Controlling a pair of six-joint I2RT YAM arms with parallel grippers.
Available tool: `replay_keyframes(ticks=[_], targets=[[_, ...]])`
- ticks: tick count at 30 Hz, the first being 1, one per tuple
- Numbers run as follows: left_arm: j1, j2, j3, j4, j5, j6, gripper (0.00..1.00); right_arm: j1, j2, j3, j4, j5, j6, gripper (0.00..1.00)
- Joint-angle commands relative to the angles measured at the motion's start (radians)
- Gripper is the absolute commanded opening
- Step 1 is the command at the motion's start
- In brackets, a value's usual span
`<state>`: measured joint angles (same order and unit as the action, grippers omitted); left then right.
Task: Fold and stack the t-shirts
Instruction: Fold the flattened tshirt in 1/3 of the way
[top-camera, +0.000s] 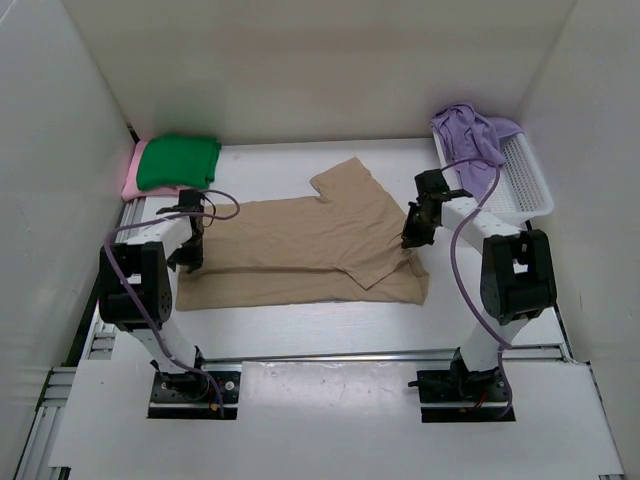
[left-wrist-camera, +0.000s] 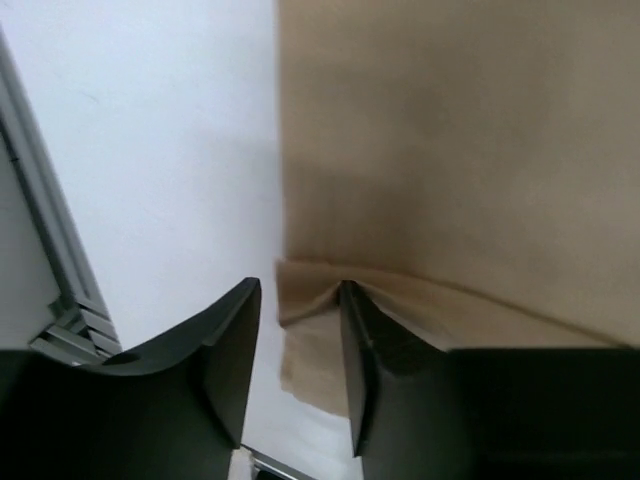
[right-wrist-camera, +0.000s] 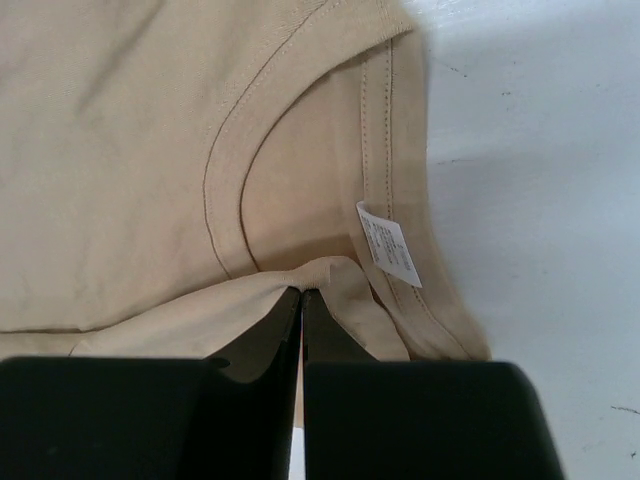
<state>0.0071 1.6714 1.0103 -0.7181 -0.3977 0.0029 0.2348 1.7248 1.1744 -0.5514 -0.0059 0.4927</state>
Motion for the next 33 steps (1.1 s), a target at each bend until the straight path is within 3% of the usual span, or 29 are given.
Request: replay_keyframes(ticks=[1,5,6,10,11,18,20,25,28,33], targets=[[0.043,0.019,0.065,0.028,-0.102,-0.003,0.50,-0.008,0.025,0.070,-0.024,0.000,-0.017,0.00],[0.093,0.034,0.099,0.028,-0.115,-0.003,0.55,-0.008,0.025,0.093,-0.044,-0.009,-0.017,0.06],[0.102,0.019,0.108,0.028,-0.103,-0.003,0.60,-0.008,0.025,0.108,-0.044,-0.009,-0.026,0.15],[0.102,-0.050,0.067,0.005,-0.102,-0.003,0.69,-0.008,-0.004,0.122,-0.091,-0.009,-0.026,0.26],[0.102,-0.076,0.054,0.005,-0.089,-0.003,0.72,-0.008,-0.016,0.122,-0.103,-0.009,-0.035,0.35],[0.171,-0.111,0.040,-0.102,0.000,-0.003,0.82,-0.028,-0.206,-0.039,-0.104,0.000,-0.023,0.56],[0.215,-0.102,0.094,-0.157,0.064,-0.003,0.88,-0.028,-0.238,-0.121,-0.104,0.000,0.000,0.58],[0.356,-0.056,0.244,-0.322,0.448,-0.003,0.96,-0.037,-0.306,-0.284,-0.082,0.000,0.021,0.65],[0.366,-0.044,0.255,-0.293,0.390,-0.003,0.99,-0.037,-0.317,-0.354,-0.042,-0.048,0.032,0.66],[0.347,0.004,0.088,-0.328,0.399,-0.003,1.00,-0.055,-0.298,-0.412,0.014,-0.075,0.052,0.70]])
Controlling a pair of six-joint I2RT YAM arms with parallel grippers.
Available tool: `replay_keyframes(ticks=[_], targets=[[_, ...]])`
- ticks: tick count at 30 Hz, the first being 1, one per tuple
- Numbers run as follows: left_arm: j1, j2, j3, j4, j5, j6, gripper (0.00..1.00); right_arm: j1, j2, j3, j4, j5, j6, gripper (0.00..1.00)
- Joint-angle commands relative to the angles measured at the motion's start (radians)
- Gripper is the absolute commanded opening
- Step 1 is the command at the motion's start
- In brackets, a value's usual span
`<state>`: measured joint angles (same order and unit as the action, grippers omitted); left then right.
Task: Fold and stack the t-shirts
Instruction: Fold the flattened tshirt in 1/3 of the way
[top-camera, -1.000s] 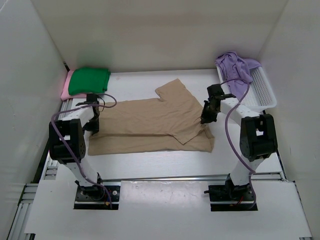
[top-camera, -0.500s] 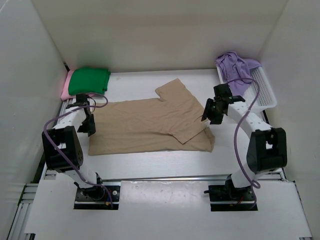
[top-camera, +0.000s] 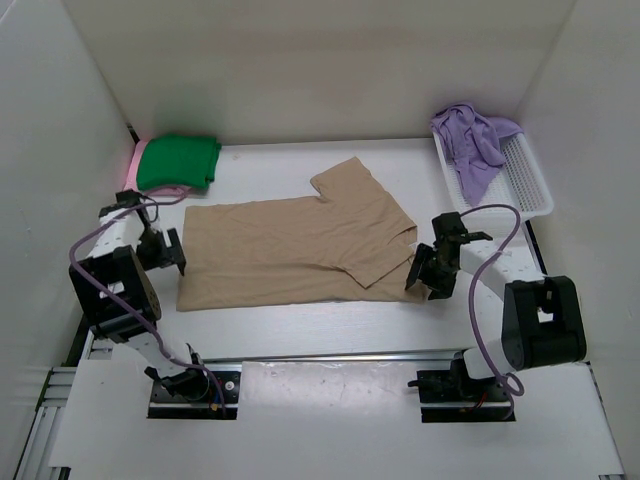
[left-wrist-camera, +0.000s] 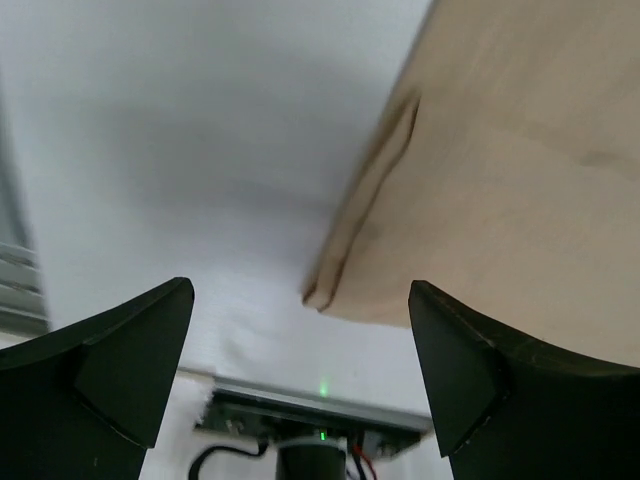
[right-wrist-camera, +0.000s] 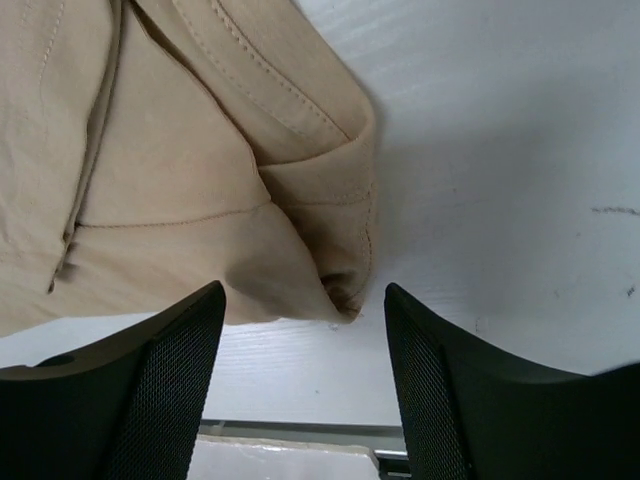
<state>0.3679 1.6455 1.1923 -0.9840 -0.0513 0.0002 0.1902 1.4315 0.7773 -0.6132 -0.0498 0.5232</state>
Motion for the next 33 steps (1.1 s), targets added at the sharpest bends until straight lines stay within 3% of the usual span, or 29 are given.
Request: replay_keyframes(ticks=[1,4,7,8,10,12,13,15,22,30,33], targets=[[-0.014,0.039,-0.124,-0.047,0.053,0.000,1.00,-0.011,0.009,-0.015,0.085,-0.044,0.030,0.70],[-0.014,0.039,-0.194,0.010,0.079,0.000,1.00,-0.029,0.049,-0.046,0.128,-0.080,0.040,0.68],[-0.023,0.048,-0.203,0.030,0.079,0.000,0.89,-0.048,0.089,-0.056,0.141,-0.113,0.060,0.40],[-0.023,0.066,-0.203,0.042,0.091,0.000,0.82,-0.057,0.089,-0.067,0.141,-0.113,0.060,0.24],[-0.023,0.088,-0.192,0.042,0.114,0.000,0.66,-0.066,0.080,-0.088,0.141,-0.124,0.074,0.10],[-0.023,0.109,-0.182,0.042,0.162,0.000,0.52,-0.066,0.058,-0.108,0.141,-0.124,0.083,0.01],[-0.023,0.123,-0.181,0.042,0.177,0.000,0.34,-0.075,0.032,-0.108,0.130,-0.113,0.092,0.01],[-0.023,0.123,-0.181,0.042,0.189,0.000,0.10,-0.075,0.003,-0.133,0.106,-0.104,0.092,0.01],[0.008,-0.012,-0.256,0.033,0.125,0.000,0.10,-0.075,-0.181,-0.142,-0.061,-0.045,0.095,0.00],[-0.001,-0.228,-0.375,-0.074,-0.019,0.000,0.10,-0.075,-0.583,-0.279,-0.298,0.080,0.293,0.00],[-0.001,-0.262,-0.436,-0.088,-0.057,0.000,0.10,-0.075,-0.655,-0.288,-0.309,0.084,0.349,0.00]])
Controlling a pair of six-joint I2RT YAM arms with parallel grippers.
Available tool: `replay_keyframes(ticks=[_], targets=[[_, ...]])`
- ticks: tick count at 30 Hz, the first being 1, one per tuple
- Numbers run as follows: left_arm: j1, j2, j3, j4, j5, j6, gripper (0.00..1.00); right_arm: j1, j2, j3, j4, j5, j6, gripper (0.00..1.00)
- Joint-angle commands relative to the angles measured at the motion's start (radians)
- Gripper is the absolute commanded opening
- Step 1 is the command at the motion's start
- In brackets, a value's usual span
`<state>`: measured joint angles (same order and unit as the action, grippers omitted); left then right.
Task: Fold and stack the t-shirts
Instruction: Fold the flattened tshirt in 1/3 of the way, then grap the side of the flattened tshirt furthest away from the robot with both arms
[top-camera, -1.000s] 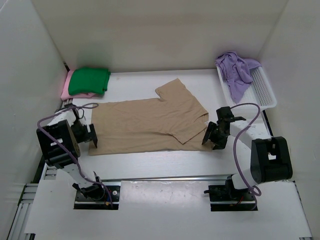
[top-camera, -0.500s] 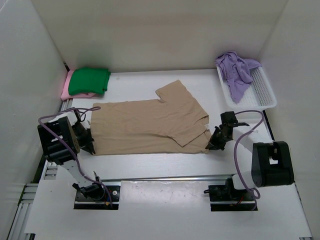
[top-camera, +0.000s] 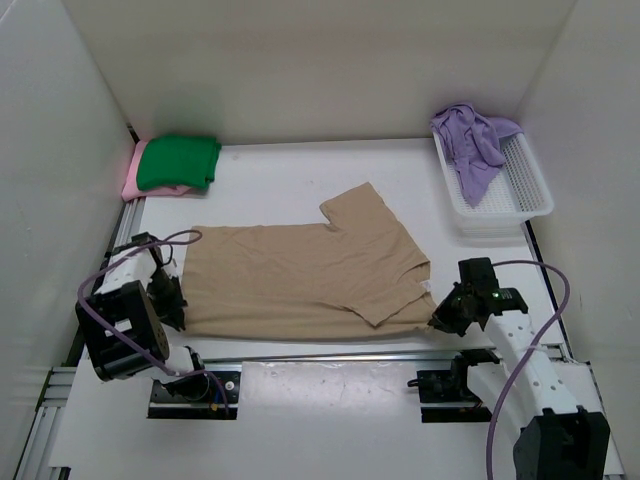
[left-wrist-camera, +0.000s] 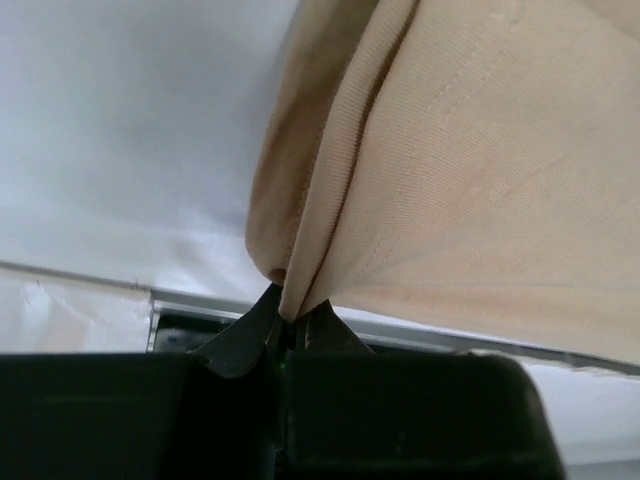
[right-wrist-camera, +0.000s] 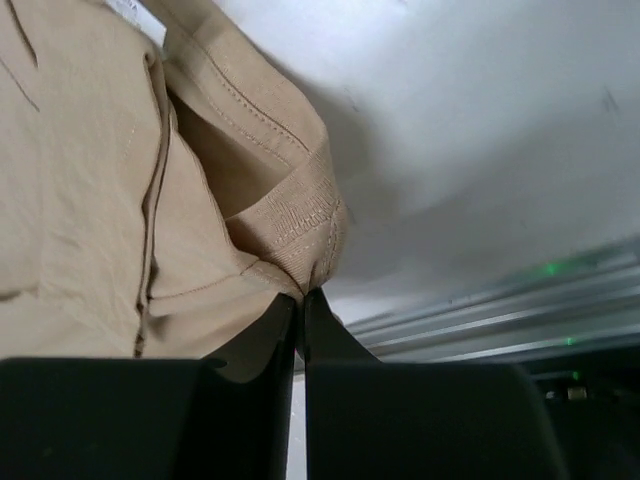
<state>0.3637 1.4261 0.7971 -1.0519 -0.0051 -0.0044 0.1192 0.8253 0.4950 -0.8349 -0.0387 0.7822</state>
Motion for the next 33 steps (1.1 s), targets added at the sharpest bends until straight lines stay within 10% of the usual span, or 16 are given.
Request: replay_keyframes(ticks=[1,6,7,9,11,16,28,33], targets=[[0.003,-0.061,-0.056,-0.020,-0.130,0.004,0.10,-0.004,-0.049,-0.016,-0.098,0.083,0.100,0.00],[0.003,-0.095,-0.124,-0.011,-0.168,0.004,0.15,-0.004,-0.040,-0.016,-0.132,0.138,0.141,0.03],[0.003,-0.095,-0.124,-0.011,-0.168,0.004,0.30,-0.004,-0.040,-0.016,-0.132,0.138,0.141,0.06],[0.003,-0.095,-0.124,-0.011,-0.168,0.004,0.49,-0.004,-0.040,-0.006,-0.142,0.148,0.152,0.45],[0.003,-0.095,-0.124,-0.011,-0.196,0.004,0.64,-0.004,-0.052,0.023,-0.142,0.148,0.152,0.61],[0.061,-0.095,0.115,0.015,-0.249,0.004,0.84,0.005,-0.006,0.260,0.018,0.117,-0.036,0.70],[-0.025,0.307,0.531,0.213,0.020,0.004,0.88,0.120,1.289,1.547,-0.087,0.040,-0.296,0.72],[-0.034,0.437,0.634,0.251,0.082,0.004,0.88,0.134,1.564,1.798,-0.011,0.008,-0.166,0.72]])
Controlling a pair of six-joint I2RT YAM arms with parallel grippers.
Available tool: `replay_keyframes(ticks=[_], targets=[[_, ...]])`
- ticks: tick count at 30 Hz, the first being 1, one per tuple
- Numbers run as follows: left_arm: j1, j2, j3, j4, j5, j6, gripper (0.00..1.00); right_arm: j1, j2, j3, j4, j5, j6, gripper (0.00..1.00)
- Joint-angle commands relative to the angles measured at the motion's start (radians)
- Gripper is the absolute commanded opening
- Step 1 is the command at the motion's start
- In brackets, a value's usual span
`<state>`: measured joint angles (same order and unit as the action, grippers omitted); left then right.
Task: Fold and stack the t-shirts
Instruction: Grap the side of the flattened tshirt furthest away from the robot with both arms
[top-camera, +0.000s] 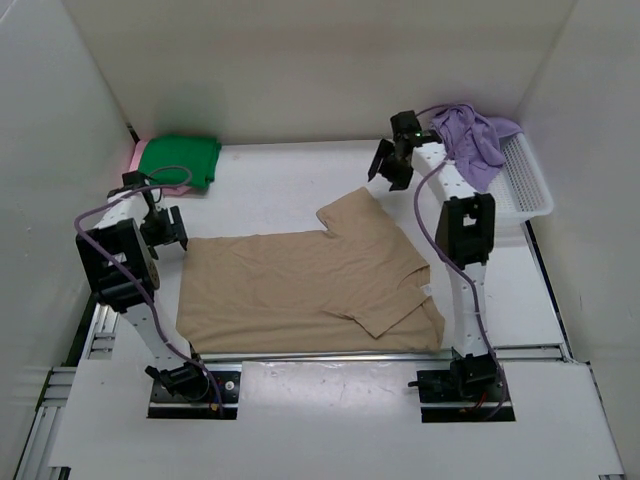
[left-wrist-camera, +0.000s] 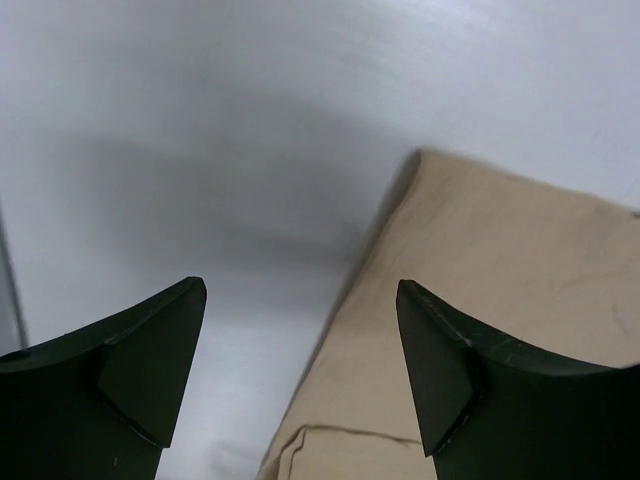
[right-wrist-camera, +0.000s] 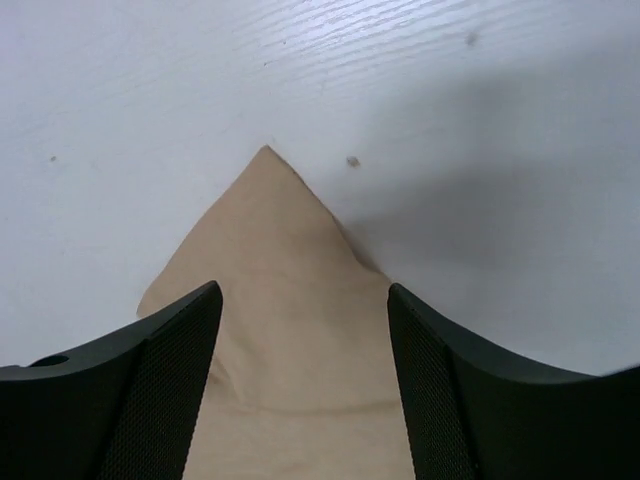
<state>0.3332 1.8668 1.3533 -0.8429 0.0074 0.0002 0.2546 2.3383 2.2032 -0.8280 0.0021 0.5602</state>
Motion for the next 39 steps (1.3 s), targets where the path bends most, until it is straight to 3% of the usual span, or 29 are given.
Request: replay_keyframes(ticks=[1,11,12,14,15,18,19,31,32,33,36,39], targets=[[-0.003,0.026,0.087,0.042,0.078,0.000,0.88,0.008,0.088,0.090,0.045,-0.033,0.079,0.72],[-0.013,0.140,0.113,0.073,0.097,0.000,0.89,0.087,0.204,0.072,0.099,0.064,0.158,0.70],[-0.022,0.140,0.101,0.073,0.097,0.000,0.89,0.087,0.214,0.072,0.090,0.064,0.158,0.66],[-0.031,0.140,0.087,0.083,0.097,0.000,0.90,0.087,0.223,0.063,0.076,0.055,0.172,0.48],[-0.046,0.140,0.078,0.084,0.097,0.000,0.90,0.087,0.223,0.062,0.076,0.055,0.181,0.29],[-0.068,0.140,0.078,0.093,0.088,0.000,0.90,0.087,0.223,0.052,0.076,0.044,0.181,0.03],[-0.068,0.129,0.078,0.102,0.088,0.000,0.90,0.087,0.210,0.043,0.076,0.044,0.181,0.00],[-0.103,0.173,0.099,0.111,0.075,0.000,0.87,0.087,-0.069,-0.238,0.211,-0.054,0.129,0.00],[-0.112,0.183,0.099,0.111,0.075,0.000,0.85,0.087,-0.100,-0.252,0.211,-0.063,0.129,0.00],[-0.112,0.183,0.099,0.111,0.075,0.000,0.73,0.087,-0.114,-0.264,0.211,-0.063,0.116,0.00],[-0.134,0.207,0.099,0.111,0.086,0.000,0.51,0.087,-0.164,-0.312,0.220,-0.063,0.106,0.00],[-0.145,0.207,0.087,0.111,0.086,0.000,0.19,0.087,-0.215,-0.368,0.221,-0.082,0.096,0.00]])
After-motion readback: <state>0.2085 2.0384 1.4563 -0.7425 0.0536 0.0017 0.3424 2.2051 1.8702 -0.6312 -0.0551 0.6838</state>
